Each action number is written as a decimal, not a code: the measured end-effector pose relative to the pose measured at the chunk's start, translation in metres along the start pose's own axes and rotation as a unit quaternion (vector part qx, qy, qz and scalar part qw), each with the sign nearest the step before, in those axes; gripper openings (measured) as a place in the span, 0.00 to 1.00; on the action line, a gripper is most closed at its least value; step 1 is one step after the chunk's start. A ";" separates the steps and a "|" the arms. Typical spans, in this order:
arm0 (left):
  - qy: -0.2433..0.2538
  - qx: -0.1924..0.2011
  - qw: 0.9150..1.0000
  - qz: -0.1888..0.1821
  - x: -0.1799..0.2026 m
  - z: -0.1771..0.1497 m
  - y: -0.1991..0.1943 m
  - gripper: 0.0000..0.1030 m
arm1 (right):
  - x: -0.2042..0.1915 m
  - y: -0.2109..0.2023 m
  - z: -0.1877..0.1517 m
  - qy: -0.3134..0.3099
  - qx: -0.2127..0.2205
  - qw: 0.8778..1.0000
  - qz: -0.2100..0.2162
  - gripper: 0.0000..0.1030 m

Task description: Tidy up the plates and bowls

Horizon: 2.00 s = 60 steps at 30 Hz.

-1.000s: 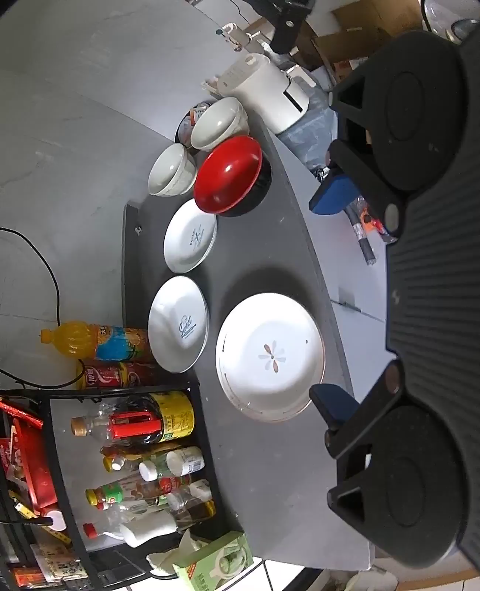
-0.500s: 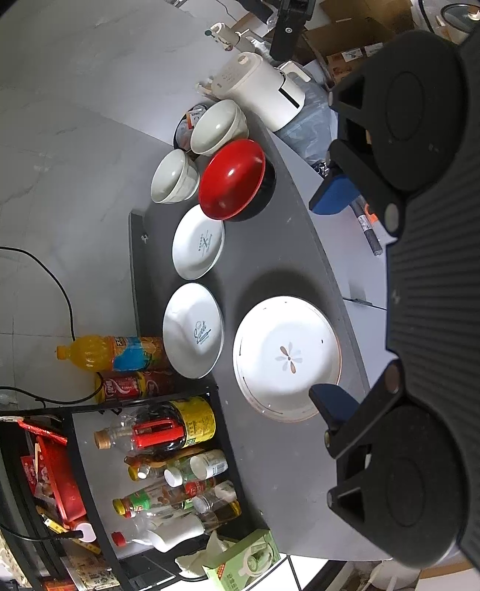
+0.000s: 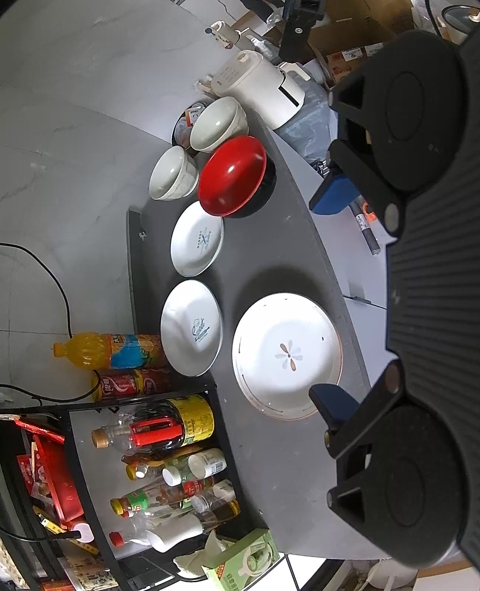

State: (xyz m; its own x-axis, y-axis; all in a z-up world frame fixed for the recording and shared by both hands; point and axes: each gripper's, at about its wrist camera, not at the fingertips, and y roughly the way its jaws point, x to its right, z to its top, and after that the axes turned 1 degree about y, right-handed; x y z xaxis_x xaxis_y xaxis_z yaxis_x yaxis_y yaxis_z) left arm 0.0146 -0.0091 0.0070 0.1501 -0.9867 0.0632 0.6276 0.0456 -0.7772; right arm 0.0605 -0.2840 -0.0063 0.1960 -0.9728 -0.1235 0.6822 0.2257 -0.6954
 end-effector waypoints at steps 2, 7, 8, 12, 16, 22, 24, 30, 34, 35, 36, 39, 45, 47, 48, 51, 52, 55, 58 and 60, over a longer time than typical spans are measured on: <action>-0.002 0.001 1.000 -0.001 0.000 0.003 0.000 0.94 | 0.000 0.001 0.000 0.000 -0.003 1.000 -0.001 1.00; 0.000 0.004 1.000 0.000 0.003 0.006 -0.002 0.94 | 0.001 0.001 0.002 0.000 -0.006 1.000 0.004 1.00; 0.002 0.004 1.000 0.000 0.004 0.005 -0.002 0.94 | 0.002 0.001 0.002 0.001 -0.006 1.000 0.002 1.00; 0.004 0.002 1.000 0.001 0.006 0.005 -0.002 0.94 | 0.005 -0.001 0.001 0.006 -0.007 1.000 0.004 1.00; 0.004 -0.001 1.000 0.005 0.007 0.004 -0.001 0.94 | 0.006 -0.003 -0.001 0.002 -0.006 1.000 0.004 1.00; -0.001 -0.010 1.000 0.013 0.006 0.001 0.000 0.94 | 0.009 -0.004 -0.001 0.013 -0.016 1.000 0.015 1.00; -0.002 -0.011 1.000 0.015 0.006 0.001 0.000 0.94 | 0.011 -0.004 -0.003 0.013 -0.015 1.000 0.013 1.00; -0.007 -0.009 1.000 0.015 0.008 -0.002 -0.003 0.94 | 0.013 -0.007 -0.007 0.012 -0.014 1.000 0.015 1.00; -0.005 -0.006 1.000 0.017 0.012 -0.004 -0.006 0.94 | 0.015 -0.010 -0.010 0.003 -0.012 1.000 0.013 1.00; -0.004 -0.005 1.000 0.019 0.013 -0.004 -0.007 0.94 | 0.015 -0.010 -0.010 0.004 -0.013 1.000 0.014 1.00; -0.004 -0.004 1.000 0.020 0.015 -0.005 -0.008 0.94 | 0.017 -0.011 -0.011 0.004 -0.013 1.000 0.016 1.00; -0.006 -0.003 1.000 0.020 0.021 -0.009 -0.012 0.94 | 0.021 -0.015 -0.014 0.003 -0.013 1.000 0.018 1.00; -0.010 -0.002 1.000 0.026 0.034 -0.017 -0.019 0.94 | 0.032 -0.022 -0.018 -0.004 -0.008 1.000 0.023 1.00; -0.013 -0.001 1.000 0.027 0.038 -0.019 -0.022 0.94 | 0.037 -0.023 -0.020 -0.004 -0.006 1.000 0.025 1.00; -0.014 -0.001 1.000 0.027 0.041 -0.020 -0.024 0.94 | 0.040 -0.024 -0.021 -0.004 -0.005 1.000 0.026 1.00; -0.018 0.002 0.999 0.030 0.048 -0.023 -0.027 0.94 | 0.047 -0.026 -0.023 -0.003 -0.005 0.999 0.032 1.00; -0.019 0.003 0.999 0.030 0.050 -0.024 -0.028 0.94 | 0.050 -0.027 -0.023 -0.003 -0.005 0.999 0.035 1.00; -0.023 0.001 0.999 0.028 0.056 -0.026 -0.027 0.94 | 0.057 -0.028 -0.025 -0.004 -0.004 0.999 0.041 1.00; -0.025 0.001 0.999 0.027 0.063 -0.027 -0.028 0.94 | 0.064 -0.028 -0.027 -0.005 -0.001 0.999 0.039 1.00; -0.024 0.005 1.000 0.018 0.070 -0.028 -0.029 0.94 | 0.069 -0.029 -0.028 -0.003 0.000 0.999 0.043 1.00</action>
State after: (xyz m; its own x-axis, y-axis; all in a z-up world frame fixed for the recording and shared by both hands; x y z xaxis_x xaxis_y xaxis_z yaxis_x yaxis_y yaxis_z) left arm -0.0142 -0.0833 0.0165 0.2093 -0.9757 0.0646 0.6289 0.0837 -0.7730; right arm 0.0350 -0.3591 -0.0144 0.2581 -0.9497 -0.1772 0.6630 0.3075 -0.6825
